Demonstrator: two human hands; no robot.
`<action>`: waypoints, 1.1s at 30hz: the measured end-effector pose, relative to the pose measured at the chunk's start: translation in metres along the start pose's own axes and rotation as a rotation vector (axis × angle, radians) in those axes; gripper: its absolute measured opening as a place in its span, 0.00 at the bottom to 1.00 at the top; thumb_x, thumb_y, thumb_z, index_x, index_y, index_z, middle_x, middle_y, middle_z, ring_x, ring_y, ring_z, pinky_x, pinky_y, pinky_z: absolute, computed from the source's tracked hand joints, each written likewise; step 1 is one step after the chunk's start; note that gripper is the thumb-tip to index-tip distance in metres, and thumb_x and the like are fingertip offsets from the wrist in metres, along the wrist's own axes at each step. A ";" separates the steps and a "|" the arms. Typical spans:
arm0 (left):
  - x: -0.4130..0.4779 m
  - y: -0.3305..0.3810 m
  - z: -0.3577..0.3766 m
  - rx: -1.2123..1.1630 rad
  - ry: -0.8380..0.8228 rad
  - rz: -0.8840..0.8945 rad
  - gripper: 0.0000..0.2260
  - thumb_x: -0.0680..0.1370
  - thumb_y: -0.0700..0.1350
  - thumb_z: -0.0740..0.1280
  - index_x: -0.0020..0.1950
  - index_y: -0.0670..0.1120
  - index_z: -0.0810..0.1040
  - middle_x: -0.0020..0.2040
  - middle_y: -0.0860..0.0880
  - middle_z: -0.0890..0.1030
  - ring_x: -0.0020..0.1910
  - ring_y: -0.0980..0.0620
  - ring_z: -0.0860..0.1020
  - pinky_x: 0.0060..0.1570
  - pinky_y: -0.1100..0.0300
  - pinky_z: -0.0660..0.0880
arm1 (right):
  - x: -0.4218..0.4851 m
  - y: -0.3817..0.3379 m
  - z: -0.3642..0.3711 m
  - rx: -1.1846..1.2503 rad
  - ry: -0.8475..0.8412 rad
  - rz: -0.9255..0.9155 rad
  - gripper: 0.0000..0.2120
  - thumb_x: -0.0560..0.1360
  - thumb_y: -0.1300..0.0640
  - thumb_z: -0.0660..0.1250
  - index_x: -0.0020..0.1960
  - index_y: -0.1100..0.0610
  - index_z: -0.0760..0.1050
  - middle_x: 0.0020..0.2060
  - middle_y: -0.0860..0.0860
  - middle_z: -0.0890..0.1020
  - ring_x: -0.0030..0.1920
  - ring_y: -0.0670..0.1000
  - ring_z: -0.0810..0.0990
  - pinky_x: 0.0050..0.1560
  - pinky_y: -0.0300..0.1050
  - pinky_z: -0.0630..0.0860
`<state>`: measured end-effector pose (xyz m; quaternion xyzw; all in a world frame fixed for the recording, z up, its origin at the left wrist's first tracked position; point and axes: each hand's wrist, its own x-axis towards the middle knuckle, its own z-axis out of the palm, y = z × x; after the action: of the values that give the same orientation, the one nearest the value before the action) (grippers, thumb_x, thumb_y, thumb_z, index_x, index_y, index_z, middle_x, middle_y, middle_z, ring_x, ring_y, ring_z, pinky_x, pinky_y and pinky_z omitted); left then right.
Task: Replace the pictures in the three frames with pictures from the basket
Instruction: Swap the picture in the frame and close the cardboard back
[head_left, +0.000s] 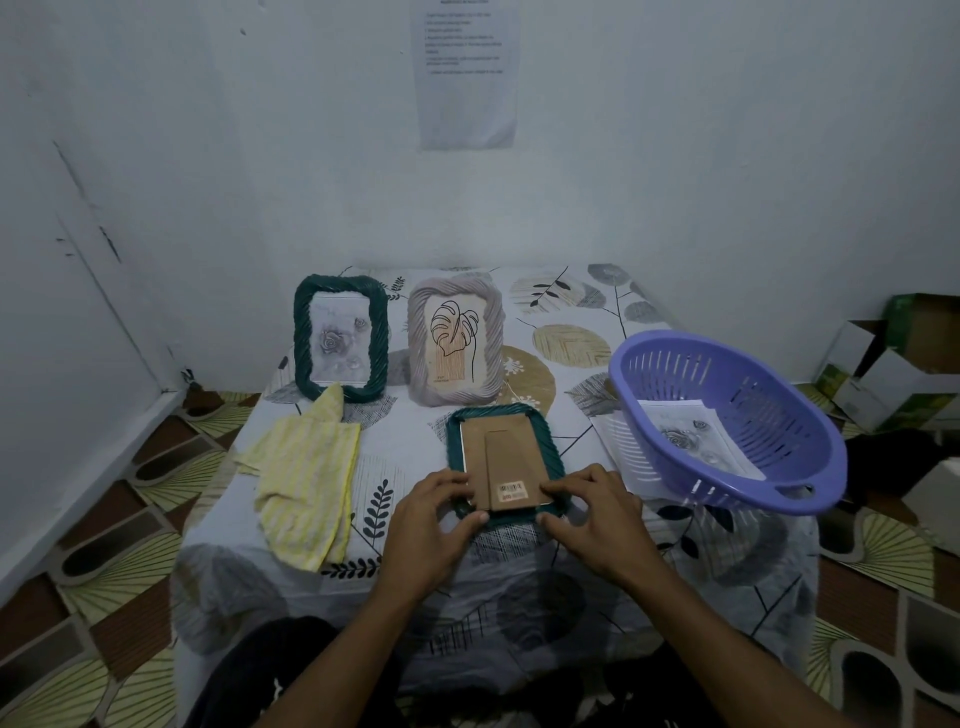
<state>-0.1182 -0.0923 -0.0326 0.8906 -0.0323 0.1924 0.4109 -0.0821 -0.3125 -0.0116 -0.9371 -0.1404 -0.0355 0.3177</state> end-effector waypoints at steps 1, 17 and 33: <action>0.000 0.000 0.000 0.012 -0.001 0.003 0.14 0.70 0.50 0.75 0.53 0.49 0.81 0.58 0.56 0.78 0.57 0.58 0.76 0.60 0.60 0.73 | -0.001 0.000 0.000 0.003 0.011 -0.003 0.19 0.69 0.43 0.72 0.58 0.44 0.77 0.51 0.45 0.74 0.57 0.47 0.69 0.57 0.48 0.65; 0.010 0.003 -0.005 0.099 -0.082 0.003 0.12 0.70 0.49 0.75 0.51 0.46 0.82 0.57 0.53 0.78 0.55 0.58 0.71 0.57 0.63 0.68 | -0.002 -0.002 -0.004 -0.008 0.041 -0.002 0.15 0.65 0.43 0.76 0.47 0.48 0.78 0.47 0.43 0.80 0.51 0.49 0.74 0.52 0.47 0.72; 0.083 0.084 0.029 0.142 -0.150 -0.214 0.26 0.69 0.66 0.64 0.54 0.47 0.76 0.56 0.46 0.79 0.57 0.45 0.75 0.60 0.45 0.71 | 0.044 -0.043 -0.027 1.079 0.108 0.482 0.19 0.83 0.45 0.49 0.59 0.55 0.72 0.47 0.57 0.82 0.51 0.54 0.81 0.55 0.52 0.75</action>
<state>-0.0503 -0.1612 0.0416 0.9277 0.0458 0.0820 0.3613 -0.0514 -0.2861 0.0421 -0.6454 0.0943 0.0666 0.7551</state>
